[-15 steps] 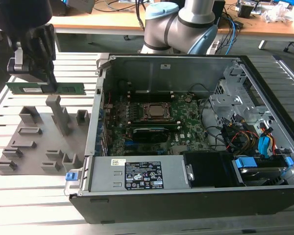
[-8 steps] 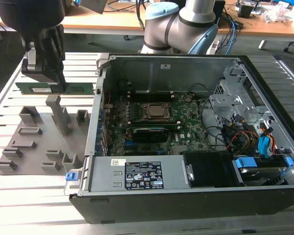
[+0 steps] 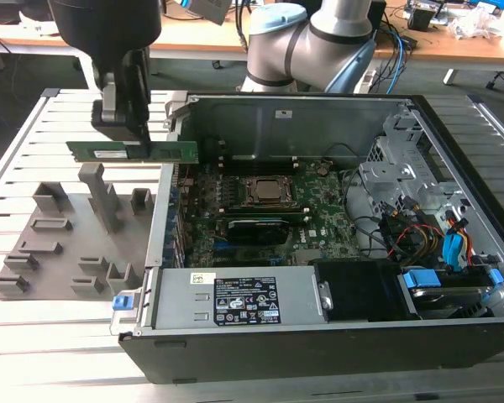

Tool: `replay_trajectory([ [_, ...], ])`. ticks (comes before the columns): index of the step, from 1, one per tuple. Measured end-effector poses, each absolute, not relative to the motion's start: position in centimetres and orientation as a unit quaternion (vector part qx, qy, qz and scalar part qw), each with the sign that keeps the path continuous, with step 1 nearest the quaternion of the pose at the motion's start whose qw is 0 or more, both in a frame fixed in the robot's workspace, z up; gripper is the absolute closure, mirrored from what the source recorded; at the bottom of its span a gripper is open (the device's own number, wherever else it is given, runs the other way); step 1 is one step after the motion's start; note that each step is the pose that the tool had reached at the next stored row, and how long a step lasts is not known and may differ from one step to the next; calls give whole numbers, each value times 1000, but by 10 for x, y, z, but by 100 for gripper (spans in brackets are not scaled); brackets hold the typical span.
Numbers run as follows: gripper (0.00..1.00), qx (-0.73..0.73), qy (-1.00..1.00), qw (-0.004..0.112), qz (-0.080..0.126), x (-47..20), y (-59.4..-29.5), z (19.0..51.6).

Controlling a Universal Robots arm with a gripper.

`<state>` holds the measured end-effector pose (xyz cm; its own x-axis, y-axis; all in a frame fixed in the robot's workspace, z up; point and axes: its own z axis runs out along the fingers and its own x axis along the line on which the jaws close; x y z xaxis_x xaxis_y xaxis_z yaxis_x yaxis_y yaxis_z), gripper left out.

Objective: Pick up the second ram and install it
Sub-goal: 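Pick up the second ram and move it above second insertion slot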

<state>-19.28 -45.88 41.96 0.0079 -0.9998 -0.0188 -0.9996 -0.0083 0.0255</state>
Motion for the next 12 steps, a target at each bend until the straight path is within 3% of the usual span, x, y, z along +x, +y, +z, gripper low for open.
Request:
replay_trajectory([
  [12,86,710,-704,2,-16,-150,-458,420],
])
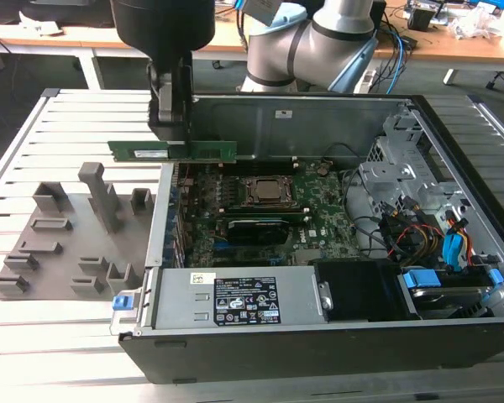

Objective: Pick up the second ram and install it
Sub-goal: 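Pick up the second ram and move it above second insertion slot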

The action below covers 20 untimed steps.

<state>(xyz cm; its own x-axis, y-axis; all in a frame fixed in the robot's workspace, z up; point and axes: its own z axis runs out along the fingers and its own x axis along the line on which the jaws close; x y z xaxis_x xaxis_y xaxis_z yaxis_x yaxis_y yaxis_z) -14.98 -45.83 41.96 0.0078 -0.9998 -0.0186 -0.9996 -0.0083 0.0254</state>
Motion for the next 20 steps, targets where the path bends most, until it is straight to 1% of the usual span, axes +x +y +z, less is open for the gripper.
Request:
replay_trajectory([
  [12,86,710,-704,2,-16,-92,-455,419],
  [14,86,709,-705,-10,-28,-79,-454,418],
  [16,86,707,-706,-10,-31,-68,-446,409],
  [20,86,707,-706,-8,-32,-41,-430,404],
])
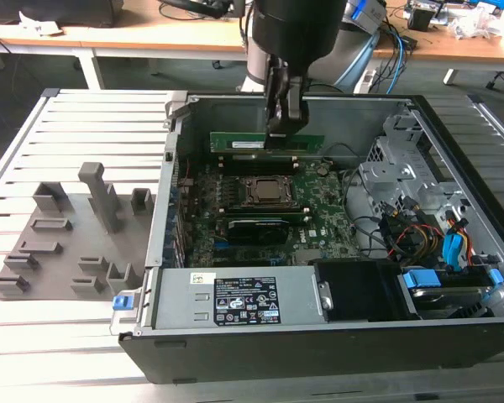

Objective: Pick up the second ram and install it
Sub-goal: 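Pick up the second ram and move it above second insertion slot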

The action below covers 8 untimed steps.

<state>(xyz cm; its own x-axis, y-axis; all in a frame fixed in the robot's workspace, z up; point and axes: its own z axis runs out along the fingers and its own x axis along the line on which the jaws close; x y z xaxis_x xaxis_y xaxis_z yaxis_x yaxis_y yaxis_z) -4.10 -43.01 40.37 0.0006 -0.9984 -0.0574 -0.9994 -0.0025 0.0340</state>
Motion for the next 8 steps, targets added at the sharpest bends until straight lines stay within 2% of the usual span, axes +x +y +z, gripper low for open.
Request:
replay_trajectory([
  [8,86,-707,706,7,33,-3,-420,399],
])
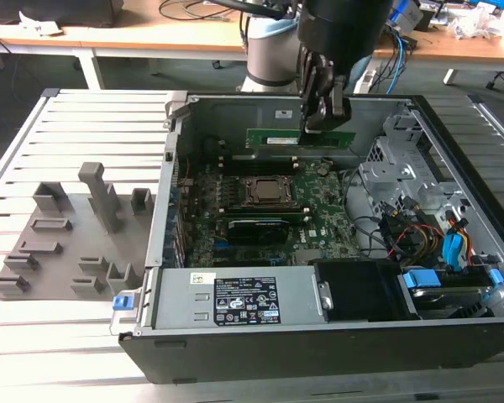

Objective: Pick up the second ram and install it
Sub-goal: 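Pick up the second ram and move it above second insertion slot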

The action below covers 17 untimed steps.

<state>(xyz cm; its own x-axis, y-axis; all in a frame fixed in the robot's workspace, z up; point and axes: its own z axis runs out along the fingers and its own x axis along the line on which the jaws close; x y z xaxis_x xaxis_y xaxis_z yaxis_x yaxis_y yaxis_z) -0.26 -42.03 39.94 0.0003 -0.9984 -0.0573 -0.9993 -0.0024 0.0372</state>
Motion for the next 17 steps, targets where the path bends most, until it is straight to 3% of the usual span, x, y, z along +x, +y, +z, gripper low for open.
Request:
replay_trajectory([
  [17,86,-707,706,6,34,29,-409,382],
])
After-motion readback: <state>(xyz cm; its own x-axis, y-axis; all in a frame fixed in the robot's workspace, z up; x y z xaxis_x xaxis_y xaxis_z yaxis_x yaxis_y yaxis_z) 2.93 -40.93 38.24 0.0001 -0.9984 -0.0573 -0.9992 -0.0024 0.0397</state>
